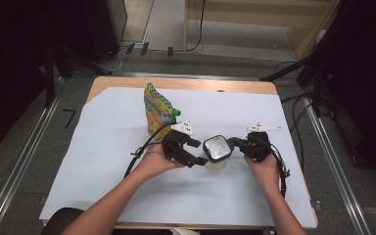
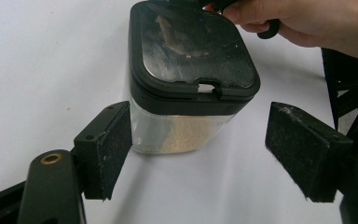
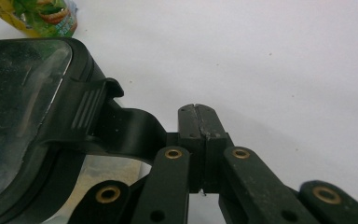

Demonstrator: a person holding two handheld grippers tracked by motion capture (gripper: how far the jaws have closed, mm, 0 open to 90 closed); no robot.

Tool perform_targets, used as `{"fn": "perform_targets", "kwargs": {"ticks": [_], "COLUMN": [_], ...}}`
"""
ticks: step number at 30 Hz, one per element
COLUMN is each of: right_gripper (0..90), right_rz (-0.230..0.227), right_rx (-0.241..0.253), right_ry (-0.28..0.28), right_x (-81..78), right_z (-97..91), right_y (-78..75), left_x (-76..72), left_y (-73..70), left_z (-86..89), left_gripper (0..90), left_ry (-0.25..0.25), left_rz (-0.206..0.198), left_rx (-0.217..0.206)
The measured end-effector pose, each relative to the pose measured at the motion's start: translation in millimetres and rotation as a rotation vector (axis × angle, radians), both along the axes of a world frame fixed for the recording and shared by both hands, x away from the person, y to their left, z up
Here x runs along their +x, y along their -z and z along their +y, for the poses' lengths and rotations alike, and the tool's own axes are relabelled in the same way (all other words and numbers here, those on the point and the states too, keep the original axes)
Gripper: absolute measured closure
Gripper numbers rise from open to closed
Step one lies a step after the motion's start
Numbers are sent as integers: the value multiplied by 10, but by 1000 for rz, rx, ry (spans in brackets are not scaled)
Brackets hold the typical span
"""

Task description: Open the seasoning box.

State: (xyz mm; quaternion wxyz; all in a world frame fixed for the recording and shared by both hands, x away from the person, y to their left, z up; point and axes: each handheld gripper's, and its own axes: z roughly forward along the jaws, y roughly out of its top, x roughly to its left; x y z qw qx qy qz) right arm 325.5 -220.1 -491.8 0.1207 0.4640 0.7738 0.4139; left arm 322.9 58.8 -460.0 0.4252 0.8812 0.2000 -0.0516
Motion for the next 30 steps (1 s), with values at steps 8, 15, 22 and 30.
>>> {"fn": "perform_targets", "kwargs": {"ticks": [8,15,22,30], "right_gripper": [900,900,900,900], "right_rz": [11,22,20,35], "right_rx": [-4,-8,-13,-11], "right_ry": [-10,-22,-46,-45], "right_x": [-69,-120,-181,-217], "right_z": [28,89,150,159], "right_y": [14,25,8,22], "left_x": [-22,-33,-80,-112], "left_y": [41,101,144,113], "left_z": [-44,-100,-121,-117], "left_gripper": [165,147,136,152], "left_ry": [14,19,13,18], "left_rz": [-20,-64,-109,-151], "left_rx": [-10,10,12,24]}}
